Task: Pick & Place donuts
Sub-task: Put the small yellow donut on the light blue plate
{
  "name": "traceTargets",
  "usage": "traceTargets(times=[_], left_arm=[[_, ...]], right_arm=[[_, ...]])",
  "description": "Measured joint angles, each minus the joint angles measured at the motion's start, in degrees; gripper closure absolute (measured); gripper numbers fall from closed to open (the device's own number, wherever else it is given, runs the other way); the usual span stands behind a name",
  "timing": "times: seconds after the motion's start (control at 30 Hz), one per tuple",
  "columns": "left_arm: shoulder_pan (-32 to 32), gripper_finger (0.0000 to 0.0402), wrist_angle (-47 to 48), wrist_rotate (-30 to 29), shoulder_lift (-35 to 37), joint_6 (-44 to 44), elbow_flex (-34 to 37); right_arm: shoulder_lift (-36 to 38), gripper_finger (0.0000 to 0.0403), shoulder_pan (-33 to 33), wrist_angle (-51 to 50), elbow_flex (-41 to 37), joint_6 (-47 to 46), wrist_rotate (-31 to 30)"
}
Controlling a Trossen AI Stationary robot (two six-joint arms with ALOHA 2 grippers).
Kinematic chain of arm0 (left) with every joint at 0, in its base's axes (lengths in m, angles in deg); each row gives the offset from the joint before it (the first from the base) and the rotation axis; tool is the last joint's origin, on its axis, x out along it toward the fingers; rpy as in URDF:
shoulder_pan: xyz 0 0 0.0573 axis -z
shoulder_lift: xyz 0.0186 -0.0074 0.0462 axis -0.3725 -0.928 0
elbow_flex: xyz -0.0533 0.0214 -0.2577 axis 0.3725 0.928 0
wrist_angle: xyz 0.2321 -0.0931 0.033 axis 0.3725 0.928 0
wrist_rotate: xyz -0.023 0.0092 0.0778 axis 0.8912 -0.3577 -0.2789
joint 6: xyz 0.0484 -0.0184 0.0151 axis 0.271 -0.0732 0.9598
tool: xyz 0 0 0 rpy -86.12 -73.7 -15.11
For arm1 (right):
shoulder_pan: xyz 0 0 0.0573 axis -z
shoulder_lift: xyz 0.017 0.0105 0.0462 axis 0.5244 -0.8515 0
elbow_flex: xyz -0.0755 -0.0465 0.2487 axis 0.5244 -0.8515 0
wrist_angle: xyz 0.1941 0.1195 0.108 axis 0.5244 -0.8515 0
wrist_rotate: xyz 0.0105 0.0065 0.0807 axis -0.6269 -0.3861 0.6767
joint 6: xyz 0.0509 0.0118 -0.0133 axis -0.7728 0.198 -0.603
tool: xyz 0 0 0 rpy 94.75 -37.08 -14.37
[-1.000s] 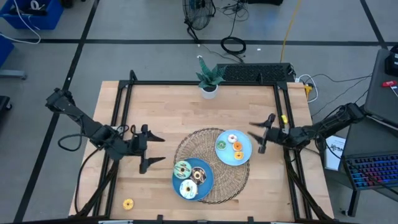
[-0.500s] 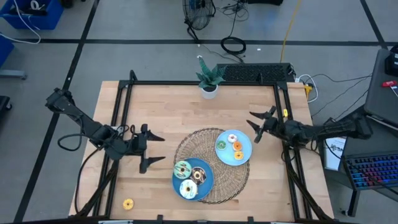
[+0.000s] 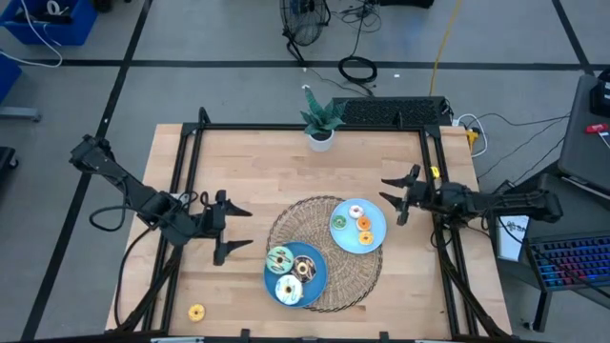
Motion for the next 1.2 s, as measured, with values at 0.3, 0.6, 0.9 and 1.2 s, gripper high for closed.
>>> traceTargets(times=[0.3,0.6,0.9,1.2], left_arm=[[0.00,0.0066,0.92,0.49,-0.09,-8.67,-0.04],[0.19,0.0066,3.49,10.85,-3.14,-15.41,-0.09],[3.68,0.0066,14.30,18.01,-20.66,-28.92,-9.28],[9.40,0.0066,46.37,35.06,-42.06,-54.99,-32.18]], right_arm=[[3.20,0.0236,0.00,-3.88,0.11,-4.30,0.97],[3.11,0.0236,0.00,-4.21,0.11,-4.31,1.06],[3.10,0.0236,0.00,-4.14,0.11,-4.30,1.06],[3.09,0.0236,0.00,-3.98,0.11,-4.30,1.08]])
